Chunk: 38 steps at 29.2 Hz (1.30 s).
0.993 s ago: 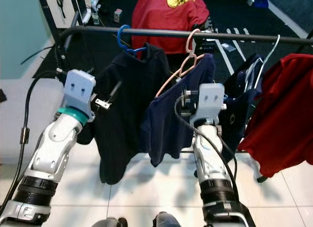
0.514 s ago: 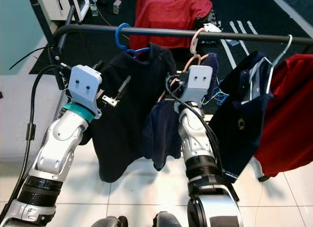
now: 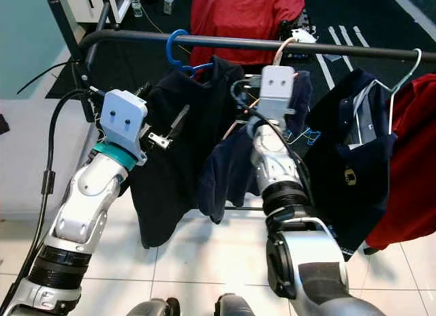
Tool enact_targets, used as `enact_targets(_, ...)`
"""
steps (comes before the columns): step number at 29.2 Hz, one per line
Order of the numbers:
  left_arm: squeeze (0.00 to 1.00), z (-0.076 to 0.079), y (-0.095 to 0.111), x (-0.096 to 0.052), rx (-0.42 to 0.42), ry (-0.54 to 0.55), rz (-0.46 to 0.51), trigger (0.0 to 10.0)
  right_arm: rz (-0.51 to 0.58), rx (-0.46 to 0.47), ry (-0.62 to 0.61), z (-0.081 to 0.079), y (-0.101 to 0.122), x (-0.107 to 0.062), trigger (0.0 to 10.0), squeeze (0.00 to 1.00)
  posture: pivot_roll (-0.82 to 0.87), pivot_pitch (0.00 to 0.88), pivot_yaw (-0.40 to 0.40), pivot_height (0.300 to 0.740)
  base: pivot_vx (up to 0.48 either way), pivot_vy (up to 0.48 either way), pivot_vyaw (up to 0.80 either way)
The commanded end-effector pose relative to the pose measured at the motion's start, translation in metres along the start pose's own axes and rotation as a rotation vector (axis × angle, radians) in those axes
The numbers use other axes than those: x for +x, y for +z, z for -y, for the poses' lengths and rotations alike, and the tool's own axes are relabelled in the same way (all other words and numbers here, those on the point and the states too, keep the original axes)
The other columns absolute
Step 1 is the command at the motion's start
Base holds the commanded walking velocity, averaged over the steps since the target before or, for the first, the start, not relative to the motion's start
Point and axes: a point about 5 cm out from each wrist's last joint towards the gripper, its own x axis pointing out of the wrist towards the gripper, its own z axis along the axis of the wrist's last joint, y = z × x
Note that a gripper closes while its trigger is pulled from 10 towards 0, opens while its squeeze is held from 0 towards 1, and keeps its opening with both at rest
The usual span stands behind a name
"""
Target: Hang hanger
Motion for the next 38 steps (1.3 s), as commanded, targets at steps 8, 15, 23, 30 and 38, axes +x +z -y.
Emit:
enact_targets(8, 0.00, 0.001, 0.000, -0.001, -0.009, -0.006, -0.005, 10.0, -0.030, 0.012, -0.048, 0.013, 0.001, 0.006, 6.4, 0.00, -0.04, 0.063, 0.043, 0.740, 0.000, 0.000, 0.00)
enact_targets(15, 0.00, 0.000, -0.001, 0.000, -0.014, 0.003, -0.010, 10.0, -0.051, 0.018, -0.009, 0.011, 0.007, 0.012, 0.0, 0.00, -0.03, 0.052, 0.037, 0.740, 0.000, 0.000, 0.00)
enact_targets(23, 0.00, -0.001, -0.001, 0.000, -0.014, 0.011, -0.012, 10.0, -0.088, 0.035, 0.060, 0.000, 0.003, 0.012, 0.0, 0.00, -0.03, 0.050, 0.036, 0.740, 0.000, 0.000, 0.00)
enact_targets(30, 0.00, -0.001, -0.001, 0.001, -0.015, 0.013, -0.013, 10.0, -0.095, 0.028, 0.066, -0.001, 0.004, 0.012, 0.0, 0.00, -0.03, 0.052, 0.036, 0.740, 0.000, 0.000, 0.00)
enact_targets(38, 0.00, -0.001, -0.001, 0.001, -0.016, 0.014, -0.013, 10.0, -0.087, 0.027, 0.069, 0.000, 0.007, 0.014, 0.0, 0.00, -0.03, 0.052, 0.036, 0.740, 0.000, 0.000, 0.00)
